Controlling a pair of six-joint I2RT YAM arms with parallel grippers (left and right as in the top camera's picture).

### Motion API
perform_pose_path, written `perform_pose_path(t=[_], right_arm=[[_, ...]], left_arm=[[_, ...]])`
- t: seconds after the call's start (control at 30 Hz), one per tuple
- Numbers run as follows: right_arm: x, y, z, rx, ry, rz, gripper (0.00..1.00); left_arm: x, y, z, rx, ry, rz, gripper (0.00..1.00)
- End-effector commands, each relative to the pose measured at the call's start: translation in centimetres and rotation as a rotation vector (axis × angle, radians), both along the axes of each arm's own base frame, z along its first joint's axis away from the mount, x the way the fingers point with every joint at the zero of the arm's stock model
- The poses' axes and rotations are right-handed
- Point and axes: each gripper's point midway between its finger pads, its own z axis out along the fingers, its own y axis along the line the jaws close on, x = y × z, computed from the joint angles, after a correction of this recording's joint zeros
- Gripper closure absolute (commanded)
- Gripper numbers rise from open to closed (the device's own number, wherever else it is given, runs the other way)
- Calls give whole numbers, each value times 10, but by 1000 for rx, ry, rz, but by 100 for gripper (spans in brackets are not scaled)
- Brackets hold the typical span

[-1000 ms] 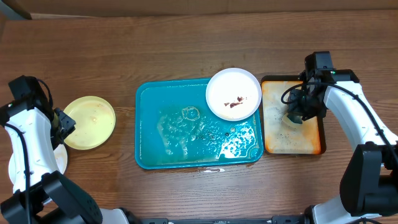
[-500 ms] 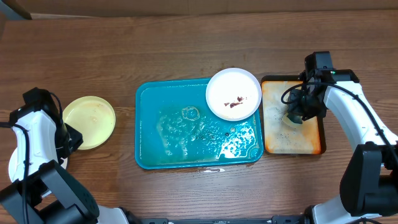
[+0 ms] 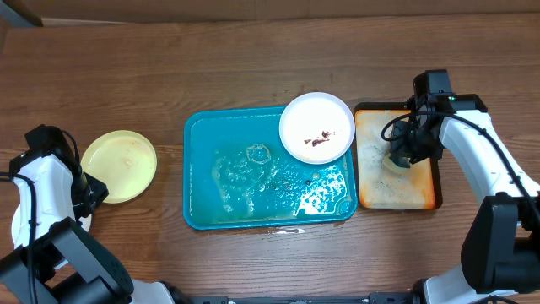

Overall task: Clean dirty plates on tray and stack at the side
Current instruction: 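Lower the white plate onto the yellow plate with the left gripper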

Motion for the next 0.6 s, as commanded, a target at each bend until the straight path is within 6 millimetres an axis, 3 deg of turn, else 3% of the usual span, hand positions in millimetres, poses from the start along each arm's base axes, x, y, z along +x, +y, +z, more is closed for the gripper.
perform_pose_path(t=[0.0,0.2,0.3,0.57], right_arm=[[0,1,5,10,-20,6,96],[0,2,6,17,-19,7,96],[0,2,6,17,-20,7,96],[0,2,5,17,-19,7,96]], left_arm=[[1,-5,-5,-34,-18,26,44],[0,-15,-9,-114,-41,45,49],[-4,-15,-8,-120,-31,55,40],[-2,-24,-10,-177,-57,66,34]])
